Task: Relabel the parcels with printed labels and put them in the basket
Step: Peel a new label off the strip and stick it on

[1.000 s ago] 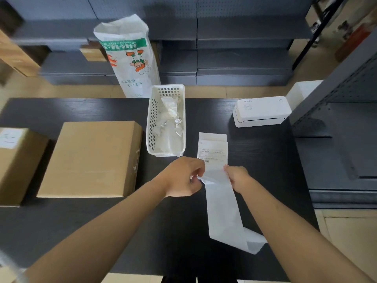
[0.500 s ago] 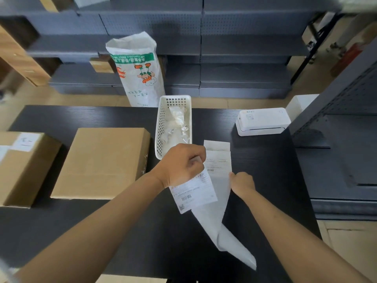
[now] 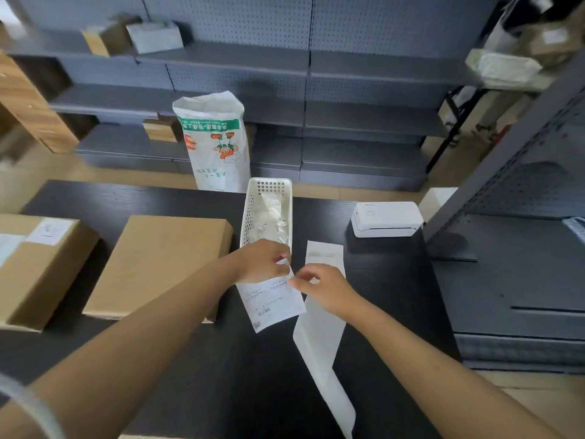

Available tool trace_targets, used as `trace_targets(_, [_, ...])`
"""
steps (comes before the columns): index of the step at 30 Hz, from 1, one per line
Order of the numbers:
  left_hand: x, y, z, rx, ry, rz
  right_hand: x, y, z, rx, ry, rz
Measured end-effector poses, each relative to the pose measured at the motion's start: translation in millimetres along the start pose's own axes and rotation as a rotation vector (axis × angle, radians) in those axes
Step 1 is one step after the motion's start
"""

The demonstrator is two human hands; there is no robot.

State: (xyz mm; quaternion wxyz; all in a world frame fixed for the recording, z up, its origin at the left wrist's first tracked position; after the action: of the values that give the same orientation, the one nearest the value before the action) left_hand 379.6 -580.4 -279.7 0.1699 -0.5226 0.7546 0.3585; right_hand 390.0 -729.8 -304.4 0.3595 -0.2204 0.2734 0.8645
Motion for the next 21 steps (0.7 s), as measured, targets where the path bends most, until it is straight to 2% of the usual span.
trace_targets(6, [-51.8,35.6,48.0,-0.001,0.123,-0.097,41.5,-25.5,36.7,0.065,-0.016,-0.043])
trace_targets(10, [-90.1,73.4,125.1,-0.076,0.287,-0.147,83.5,-46.5,69.8,0.155,-0.094,-0.121])
trace_targets(15, [-123.7,113.3,207.1,-0.152,0.315,-0.164,142.4,-79.3,114.0,0.234,-0.172,-0.173])
trace_targets(18, [-136.8,124.4,239.3,-0.182,0.3,-0.239,170.9,-99.1,130.0,0.293,-0.088,-0.222])
trace_targets(21, [-143.8,127.4,262.8,-0.22,0.307,-0.313,189.0,-118.6,137.3,0.338,0.131,-0.24])
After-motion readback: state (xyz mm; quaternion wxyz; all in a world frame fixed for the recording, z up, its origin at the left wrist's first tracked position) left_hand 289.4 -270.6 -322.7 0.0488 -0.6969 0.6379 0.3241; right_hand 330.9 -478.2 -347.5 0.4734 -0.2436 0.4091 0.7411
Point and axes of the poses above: each hand's wrist, its own y-axis away from the middle knuckle, its own x-axis out of the palm, z = x × y, the point moved 5 cm from there along -y, towards the middle knuckle, and after that the axes turned 10 degrees about y, right-handed, at the moved point
